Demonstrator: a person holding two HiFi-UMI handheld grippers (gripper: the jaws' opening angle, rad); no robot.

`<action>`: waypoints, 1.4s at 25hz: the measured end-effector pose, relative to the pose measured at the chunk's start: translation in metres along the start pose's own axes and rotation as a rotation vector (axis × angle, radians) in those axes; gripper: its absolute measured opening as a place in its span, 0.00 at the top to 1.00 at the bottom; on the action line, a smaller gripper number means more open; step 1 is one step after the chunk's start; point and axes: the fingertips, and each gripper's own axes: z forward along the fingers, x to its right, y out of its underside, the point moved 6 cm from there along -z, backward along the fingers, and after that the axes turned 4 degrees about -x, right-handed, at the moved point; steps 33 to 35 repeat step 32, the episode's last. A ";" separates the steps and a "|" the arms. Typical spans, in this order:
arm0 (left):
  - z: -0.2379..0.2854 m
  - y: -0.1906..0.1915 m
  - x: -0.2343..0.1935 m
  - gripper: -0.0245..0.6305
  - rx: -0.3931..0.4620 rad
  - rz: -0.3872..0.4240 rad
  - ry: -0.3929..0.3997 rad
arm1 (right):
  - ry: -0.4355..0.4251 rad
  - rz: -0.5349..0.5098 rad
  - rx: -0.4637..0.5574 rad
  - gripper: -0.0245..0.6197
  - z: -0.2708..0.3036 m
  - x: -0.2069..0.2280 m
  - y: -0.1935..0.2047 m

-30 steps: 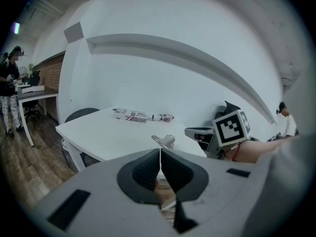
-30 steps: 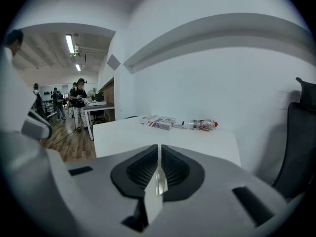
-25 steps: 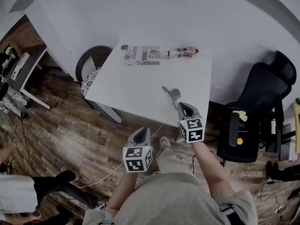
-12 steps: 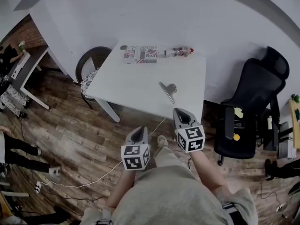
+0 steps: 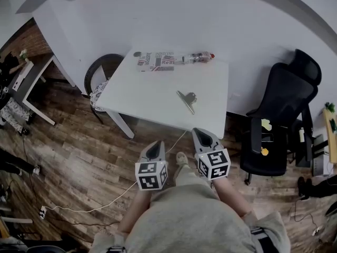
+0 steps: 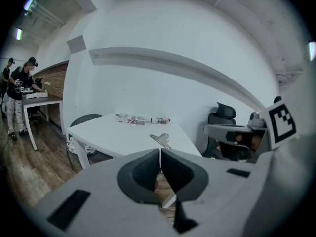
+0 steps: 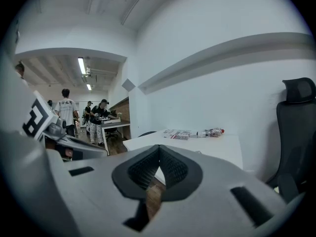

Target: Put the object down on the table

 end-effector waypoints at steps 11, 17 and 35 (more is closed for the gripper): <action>0.001 -0.002 0.001 0.95 0.001 0.003 0.005 | 0.020 0.003 -0.015 0.97 -0.003 0.001 -0.001; 0.003 -0.003 0.000 0.95 -0.001 0.004 0.007 | 0.014 0.012 -0.014 0.97 -0.002 0.002 -0.002; 0.008 -0.001 -0.001 0.95 -0.012 -0.007 0.006 | 0.019 0.022 -0.017 0.97 0.000 0.005 -0.001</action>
